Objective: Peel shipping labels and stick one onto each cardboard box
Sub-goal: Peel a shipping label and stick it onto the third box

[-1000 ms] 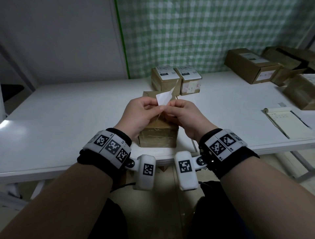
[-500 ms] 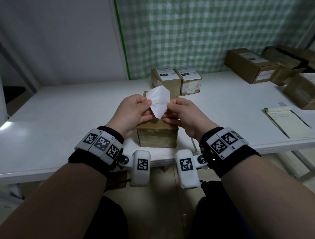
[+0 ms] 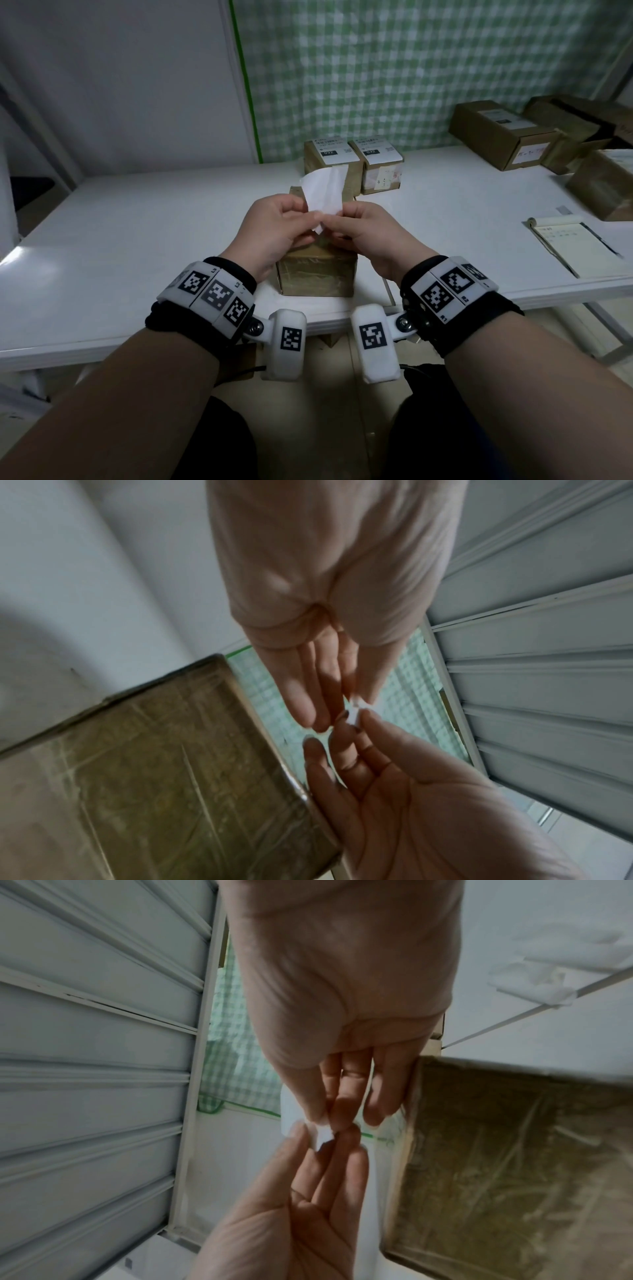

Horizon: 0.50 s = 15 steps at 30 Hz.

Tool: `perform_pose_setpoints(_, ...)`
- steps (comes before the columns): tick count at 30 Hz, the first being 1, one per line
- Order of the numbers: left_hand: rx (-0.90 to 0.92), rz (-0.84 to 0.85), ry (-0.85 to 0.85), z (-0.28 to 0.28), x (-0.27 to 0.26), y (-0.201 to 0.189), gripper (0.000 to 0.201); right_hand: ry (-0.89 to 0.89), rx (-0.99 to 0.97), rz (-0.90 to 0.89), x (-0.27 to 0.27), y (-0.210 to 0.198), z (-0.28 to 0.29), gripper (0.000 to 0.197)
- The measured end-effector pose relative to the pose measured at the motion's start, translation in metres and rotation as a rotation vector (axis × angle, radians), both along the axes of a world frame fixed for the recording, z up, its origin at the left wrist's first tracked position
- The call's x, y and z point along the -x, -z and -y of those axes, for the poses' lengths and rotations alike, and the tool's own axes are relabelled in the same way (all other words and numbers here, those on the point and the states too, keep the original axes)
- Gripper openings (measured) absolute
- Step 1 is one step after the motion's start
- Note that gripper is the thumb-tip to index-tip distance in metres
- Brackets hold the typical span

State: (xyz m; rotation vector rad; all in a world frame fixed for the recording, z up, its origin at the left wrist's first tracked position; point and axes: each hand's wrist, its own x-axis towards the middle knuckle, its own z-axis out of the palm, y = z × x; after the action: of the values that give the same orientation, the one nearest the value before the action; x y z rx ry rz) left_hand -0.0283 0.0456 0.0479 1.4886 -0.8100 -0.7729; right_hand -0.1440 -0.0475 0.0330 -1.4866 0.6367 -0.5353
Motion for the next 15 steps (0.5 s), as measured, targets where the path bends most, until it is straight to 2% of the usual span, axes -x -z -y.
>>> perform_pose_setpoints(4, -0.020, 0.042, -0.007, -0.003, -0.004, -0.002, 0.016, 0.009, 0.005, -0.002, 0.001, -0.004, 0.000, 0.022)
perform_pose_setpoints(8, -0.038, 0.051, 0.048, -0.011, -0.015, -0.013, 0.014, 0.132, 0.005, -0.012, 0.006, -0.006, 0.013, 0.030)
perform_pose_setpoints(12, -0.034, 0.085, 0.077, -0.015, -0.019, -0.022, 0.007, 0.159, 0.087, -0.069, 0.006, -0.010, 0.016, 0.026)
perform_pose_setpoints(15, 0.046, 0.193, 0.003, -0.012, -0.016, -0.023, 0.015, 0.179, 0.077, -0.051, 0.003, -0.018, 0.016, 0.020)
